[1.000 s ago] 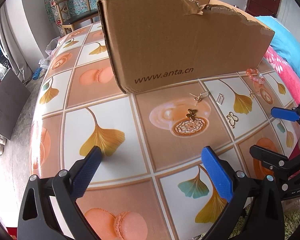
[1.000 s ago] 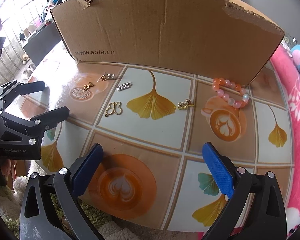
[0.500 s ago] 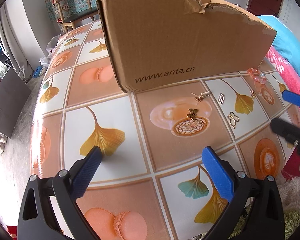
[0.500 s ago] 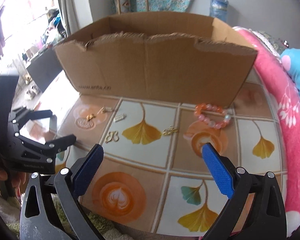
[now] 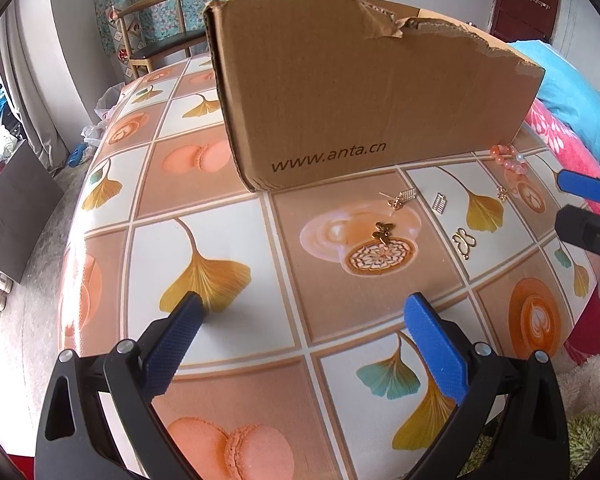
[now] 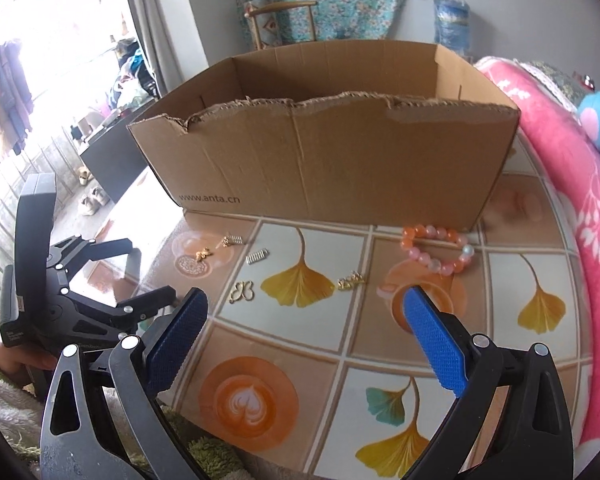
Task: Organize jewelry
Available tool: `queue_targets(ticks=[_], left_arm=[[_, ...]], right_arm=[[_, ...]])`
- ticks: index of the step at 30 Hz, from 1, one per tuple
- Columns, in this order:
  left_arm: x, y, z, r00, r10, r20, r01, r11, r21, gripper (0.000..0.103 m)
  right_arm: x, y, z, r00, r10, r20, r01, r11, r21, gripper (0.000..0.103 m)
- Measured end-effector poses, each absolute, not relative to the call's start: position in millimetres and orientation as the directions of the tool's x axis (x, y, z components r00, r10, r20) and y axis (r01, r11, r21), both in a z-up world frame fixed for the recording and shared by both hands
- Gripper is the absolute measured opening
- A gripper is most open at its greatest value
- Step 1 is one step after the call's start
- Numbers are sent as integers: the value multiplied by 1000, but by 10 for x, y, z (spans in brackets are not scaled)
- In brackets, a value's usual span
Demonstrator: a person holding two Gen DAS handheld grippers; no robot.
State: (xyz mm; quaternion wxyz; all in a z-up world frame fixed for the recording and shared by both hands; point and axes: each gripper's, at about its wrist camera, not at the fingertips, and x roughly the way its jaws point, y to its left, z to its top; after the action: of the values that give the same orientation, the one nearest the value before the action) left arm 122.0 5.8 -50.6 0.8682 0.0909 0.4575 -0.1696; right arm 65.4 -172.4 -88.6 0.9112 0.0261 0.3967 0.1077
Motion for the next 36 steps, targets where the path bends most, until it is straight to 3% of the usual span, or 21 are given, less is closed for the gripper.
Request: queue_targets(ticks=[12, 14, 17, 23, 25, 29, 36], left_arm=[[1220, 62, -509, 538, -233, -810, 401, 916, 2, 99], [1219, 63, -511, 540, -235, -808, 401, 916, 2, 99], [1216, 66, -512, 544, -236, -805, 401, 916, 2, 99], [1200, 72, -515, 548, -239, -802, 403, 915, 3, 99], [1196, 72, -511, 549, -240, -801, 404, 915, 3, 99], [1195, 74, -509, 552, -242, -798, 405, 914, 3, 99], [1191, 74, -507, 552, -242, -798, 405, 914, 3, 99]], right_arm=[[839, -1362, -943, 600, 269, -753, -250, 958, 142, 60], [913, -1304, -971, 588, 260, -766, -254, 958, 131, 48], [1010, -1246, -1004, 567, 251, -784, -257, 959, 122, 41], [984, -1071, -1073, 535, 217, -816, -300, 952, 57, 39], [979, -1020, -1138, 529, 186, -828, -303, 953, 20, 32], [949, -987, -1153, 549, 151, -822, -312, 950, -34, 27], [873, -1233, -1112, 535, 91, -840, -233, 972, -42, 27]])
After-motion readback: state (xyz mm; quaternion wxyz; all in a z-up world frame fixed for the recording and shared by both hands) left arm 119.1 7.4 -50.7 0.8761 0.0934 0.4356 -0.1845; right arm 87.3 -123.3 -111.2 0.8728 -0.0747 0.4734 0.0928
